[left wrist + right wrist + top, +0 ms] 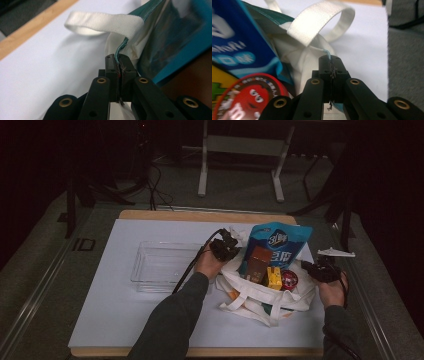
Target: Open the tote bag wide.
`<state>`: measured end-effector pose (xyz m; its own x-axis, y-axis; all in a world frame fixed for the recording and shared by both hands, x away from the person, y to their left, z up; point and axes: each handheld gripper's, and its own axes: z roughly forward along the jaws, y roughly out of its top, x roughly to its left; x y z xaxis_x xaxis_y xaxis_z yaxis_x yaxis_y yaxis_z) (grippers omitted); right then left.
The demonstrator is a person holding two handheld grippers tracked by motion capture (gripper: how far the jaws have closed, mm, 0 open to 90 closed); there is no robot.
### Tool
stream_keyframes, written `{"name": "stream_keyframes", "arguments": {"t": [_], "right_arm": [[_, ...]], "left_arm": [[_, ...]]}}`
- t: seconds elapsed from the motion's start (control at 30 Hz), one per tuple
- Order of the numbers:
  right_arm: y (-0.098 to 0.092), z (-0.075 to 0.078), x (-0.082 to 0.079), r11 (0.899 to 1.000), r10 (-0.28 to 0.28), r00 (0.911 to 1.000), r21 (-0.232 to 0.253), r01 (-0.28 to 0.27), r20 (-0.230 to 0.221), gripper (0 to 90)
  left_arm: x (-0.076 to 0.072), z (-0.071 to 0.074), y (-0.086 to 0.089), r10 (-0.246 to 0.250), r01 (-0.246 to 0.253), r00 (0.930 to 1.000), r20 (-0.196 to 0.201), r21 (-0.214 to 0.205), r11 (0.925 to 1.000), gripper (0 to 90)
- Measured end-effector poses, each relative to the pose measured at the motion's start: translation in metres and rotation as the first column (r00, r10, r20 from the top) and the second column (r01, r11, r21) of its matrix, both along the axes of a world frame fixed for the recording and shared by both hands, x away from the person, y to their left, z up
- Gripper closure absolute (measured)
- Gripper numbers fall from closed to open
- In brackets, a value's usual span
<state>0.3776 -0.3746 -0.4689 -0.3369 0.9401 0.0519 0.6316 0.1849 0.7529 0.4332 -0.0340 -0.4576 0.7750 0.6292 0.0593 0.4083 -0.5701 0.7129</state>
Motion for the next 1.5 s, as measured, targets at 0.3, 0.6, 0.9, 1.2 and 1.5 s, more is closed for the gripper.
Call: {"name": "stream_keyframes", "arguments": {"t": [0.3,0.6,0.9,1.2,1.5], "right_arm": [[0.004,-0.024,0.006,0.999,-0.042,0.9962,0.018,0.043,-0.077,88.9],[0.001,-0.009,-0.016,0.997,-0.051,0.9987,0.062,0.051,0.008,78.3],[0.007,0.008,-0.072,0.998,-0.009,0.9914,0.065,0.0,0.13,72.2],[0.029,-0.001,-0.126,0.977,0.144,0.9752,0.132,-0.167,0.168,75.3],[0.046,-0.036,-0.121,0.984,0.155,0.9867,0.077,-0.158,0.05,86.3]], "left_arm": [[0.003,-0.012,-0.006,0.021,-0.02,0.999,-0.039,0.032,0.9993,87.8],[-0.001,-0.009,0.0,0.015,-0.016,0.9994,-0.031,-0.007,0.9999,87.4],[-0.002,-0.008,0.002,0.018,-0.018,0.9992,-0.036,-0.019,0.9996,87.2],[-0.005,-0.006,0.005,0.012,-0.014,0.9993,-0.036,-0.045,0.9989,87.1],[-0.014,0.004,0.011,-0.001,0.0,1.0,-0.01,-0.066,0.9978,86.2]]}}
